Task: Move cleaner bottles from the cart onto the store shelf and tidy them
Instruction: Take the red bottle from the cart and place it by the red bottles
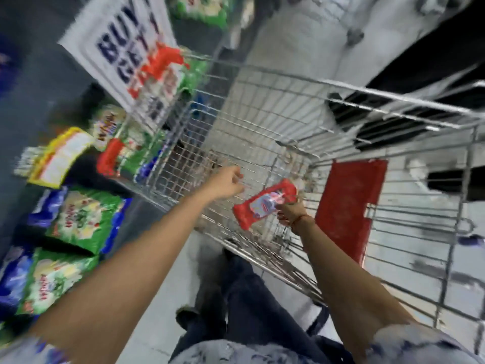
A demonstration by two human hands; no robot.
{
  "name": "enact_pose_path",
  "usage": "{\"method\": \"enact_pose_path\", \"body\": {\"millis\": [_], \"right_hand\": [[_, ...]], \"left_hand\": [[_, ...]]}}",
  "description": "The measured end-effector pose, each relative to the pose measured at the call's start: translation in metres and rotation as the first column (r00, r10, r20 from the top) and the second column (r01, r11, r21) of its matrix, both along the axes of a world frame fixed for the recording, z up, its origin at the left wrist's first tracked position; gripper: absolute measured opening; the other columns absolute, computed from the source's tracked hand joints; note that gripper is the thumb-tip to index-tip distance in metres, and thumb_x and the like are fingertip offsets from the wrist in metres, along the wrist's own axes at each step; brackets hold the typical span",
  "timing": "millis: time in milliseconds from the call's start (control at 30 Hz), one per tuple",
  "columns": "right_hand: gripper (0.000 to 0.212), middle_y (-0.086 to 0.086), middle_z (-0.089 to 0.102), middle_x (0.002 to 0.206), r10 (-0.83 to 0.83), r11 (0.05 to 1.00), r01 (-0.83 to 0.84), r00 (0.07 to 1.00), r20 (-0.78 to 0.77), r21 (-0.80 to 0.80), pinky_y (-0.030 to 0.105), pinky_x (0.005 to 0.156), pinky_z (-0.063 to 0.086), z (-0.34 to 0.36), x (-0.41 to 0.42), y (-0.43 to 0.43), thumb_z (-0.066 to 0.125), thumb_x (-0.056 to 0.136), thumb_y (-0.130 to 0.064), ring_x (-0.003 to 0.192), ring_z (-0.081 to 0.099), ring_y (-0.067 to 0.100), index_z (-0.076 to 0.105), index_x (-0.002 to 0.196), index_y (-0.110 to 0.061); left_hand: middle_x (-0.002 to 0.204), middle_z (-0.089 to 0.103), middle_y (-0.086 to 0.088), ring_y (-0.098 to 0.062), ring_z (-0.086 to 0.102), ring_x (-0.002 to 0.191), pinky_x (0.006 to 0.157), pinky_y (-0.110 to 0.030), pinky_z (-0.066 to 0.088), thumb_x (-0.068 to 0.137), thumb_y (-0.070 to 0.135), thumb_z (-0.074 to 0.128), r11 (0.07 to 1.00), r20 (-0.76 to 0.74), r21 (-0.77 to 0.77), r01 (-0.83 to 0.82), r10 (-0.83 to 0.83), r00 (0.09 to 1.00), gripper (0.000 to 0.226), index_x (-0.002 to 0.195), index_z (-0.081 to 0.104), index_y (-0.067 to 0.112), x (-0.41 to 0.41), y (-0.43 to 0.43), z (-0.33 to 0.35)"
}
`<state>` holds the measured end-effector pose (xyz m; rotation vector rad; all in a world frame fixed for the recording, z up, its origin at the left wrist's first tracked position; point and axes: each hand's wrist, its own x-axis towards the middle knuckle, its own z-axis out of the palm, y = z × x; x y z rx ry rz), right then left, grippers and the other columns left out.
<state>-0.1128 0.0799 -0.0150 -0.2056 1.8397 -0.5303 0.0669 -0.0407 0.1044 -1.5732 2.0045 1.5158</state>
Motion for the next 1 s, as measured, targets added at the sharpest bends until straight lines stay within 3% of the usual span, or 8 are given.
{"method": "enact_pose_path", "body": {"millis": [200,333,433,500,567,633,767,1000], "right_hand": [[0.018,0.005,0.063,0.094,-0.268,0.946,0.241,0.958,0.106,0.218,0.028,0.059,0.054,-0.145,-0.027,0.073,0.057,0.073,-0.032,0.072,0.063,0.017,0.06,0.087,-0.02],[0.009,0.01,0.057,0.081,-0.451,0.892,0.436,0.876,0.171,0.117,0.03,0.072,0.052,-0.1,-0.007,0.032,0.054,0.078,-0.028,0.067,0.054,0.016,0.055,0.08,-0.019],[0.075,0.048,0.045,0.098,-0.554,0.825,0.565,0.815,0.169,-0.021,0.024,0.058,0.034,-0.087,-0.004,0.007,0.063,0.071,-0.049,0.062,0.046,0.02,0.05,0.113,0.011],[0.077,0.038,0.047,0.128,-0.587,0.805,0.59,0.776,0.23,0.064,0.027,0.072,0.047,-0.096,0.003,0.011,0.068,0.061,-0.051,0.087,0.06,0.036,0.055,0.112,0.005],[0.067,0.021,0.065,0.109,-0.59,0.806,0.58,0.767,0.251,0.121,0.035,0.08,0.054,-0.11,0.008,0.021,0.074,0.038,-0.062,0.087,0.063,0.03,0.062,0.085,-0.016],[0.059,0.008,0.064,0.084,-0.646,0.747,0.663,0.71,0.281,0.041,0.031,0.072,0.051,-0.107,0.006,0.008,0.067,0.053,-0.07,0.073,0.057,0.021,0.059,0.077,-0.017],[0.05,0.015,0.067,0.103,-0.569,0.806,0.592,0.784,0.246,-0.022,0.029,0.065,0.049,-0.082,-0.002,-0.013,0.049,0.085,-0.055,0.073,0.061,0.017,0.062,0.092,-0.008],[0.052,0.014,0.069,0.097,-0.362,0.851,0.436,0.891,0.273,-0.293,0.031,0.07,0.056,0.018,-0.006,-0.058,0.057,0.085,-0.046,0.08,0.066,0.022,0.058,0.108,0.001]], "left_hand": [[0.123,0.059,-0.022,-0.033,0.055,0.116,0.096,-0.035,0.044,0.076,0.018,0.07,0.97,0.183,0.069,0.234,-0.243,0.953,0.049,0.119,0.055,0.001,-0.05,0.003,-0.084],[0.14,0.042,-0.019,-0.035,0.04,0.129,0.105,-0.043,0.039,0.07,0.027,0.075,0.932,0.289,0.042,0.359,-0.355,0.889,0.076,0.134,0.038,0.006,-0.066,0.021,-0.126],[0.147,0.029,-0.022,-0.036,0.026,0.138,0.109,-0.046,0.028,0.07,0.033,0.076,0.924,0.345,0.071,0.376,-0.376,0.86,0.092,0.14,0.024,0.005,-0.071,0.039,-0.153],[0.149,0.028,-0.02,-0.033,0.025,0.139,0.111,-0.045,0.024,0.071,0.036,0.074,0.921,0.365,0.07,0.383,-0.381,0.849,0.097,0.143,0.017,0.004,-0.069,0.046,-0.171],[0.146,0.032,-0.018,-0.034,0.03,0.136,0.109,-0.046,0.027,0.071,0.034,0.074,0.932,0.382,0.073,0.356,-0.355,0.853,0.097,0.142,0.016,0.006,-0.068,0.047,-0.183],[0.135,0.045,-0.018,-0.036,0.041,0.127,0.104,-0.044,0.034,0.066,0.035,0.078,0.944,0.377,0.103,0.314,-0.329,0.866,0.095,0.138,0.022,0.008,-0.069,0.047,-0.187],[0.118,0.059,-0.014,-0.034,0.059,0.104,0.088,-0.039,0.05,0.05,0.046,0.083,0.944,0.316,0.205,0.258,-0.314,0.895,0.097,0.126,0.033,0.012,-0.068,0.044,-0.172],[0.106,0.062,0.003,-0.022,0.061,0.096,0.087,-0.033,0.049,0.039,0.044,0.087,0.992,0.003,0.116,0.052,-0.053,0.999,0.095,0.122,0.045,0.021,-0.053,0.017,-0.089]]}}
